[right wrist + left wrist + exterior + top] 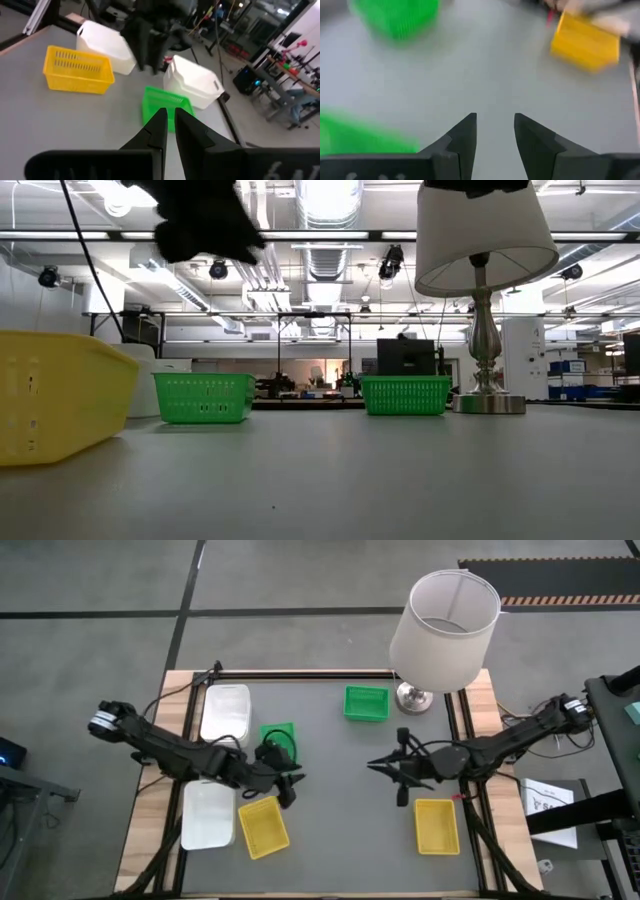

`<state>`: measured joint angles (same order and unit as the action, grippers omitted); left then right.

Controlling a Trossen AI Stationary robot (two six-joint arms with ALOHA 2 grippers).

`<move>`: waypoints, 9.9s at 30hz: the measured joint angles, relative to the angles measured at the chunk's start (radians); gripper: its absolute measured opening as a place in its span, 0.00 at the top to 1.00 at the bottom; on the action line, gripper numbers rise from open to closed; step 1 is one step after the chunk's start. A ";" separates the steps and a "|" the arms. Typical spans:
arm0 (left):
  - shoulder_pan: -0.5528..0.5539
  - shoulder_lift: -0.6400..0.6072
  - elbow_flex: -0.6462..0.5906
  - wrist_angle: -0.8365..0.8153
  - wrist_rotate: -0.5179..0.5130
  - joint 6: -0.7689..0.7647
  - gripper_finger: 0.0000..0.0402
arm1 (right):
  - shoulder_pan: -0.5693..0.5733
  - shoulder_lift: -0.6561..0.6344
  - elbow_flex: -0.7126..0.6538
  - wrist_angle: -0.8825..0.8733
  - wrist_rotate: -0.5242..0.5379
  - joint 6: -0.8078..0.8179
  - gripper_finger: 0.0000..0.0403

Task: Stack baskets by color
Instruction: Stack the bottom white bin on the top white bins, then stack the bottom green bin on the top green bins

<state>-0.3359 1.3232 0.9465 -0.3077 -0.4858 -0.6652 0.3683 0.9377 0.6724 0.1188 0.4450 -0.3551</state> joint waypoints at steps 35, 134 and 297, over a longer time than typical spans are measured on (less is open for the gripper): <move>-0.657 0.136 0.184 -0.800 0.589 -0.473 0.56 | 0.000 -0.038 -0.027 -0.055 -0.001 -0.004 0.93; 0.447 -0.276 -0.044 -1.120 0.160 0.851 1.00 | 0.000 -0.039 -0.027 -0.062 0.000 -0.090 0.93; 0.116 0.294 0.010 0.116 0.460 1.177 1.00 | -0.216 0.678 0.416 -0.272 -0.376 0.042 0.54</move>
<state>-0.2204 1.6169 0.9565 -0.1913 -0.0257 0.5117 0.1525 1.6154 1.0883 -0.1534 0.0690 -0.3127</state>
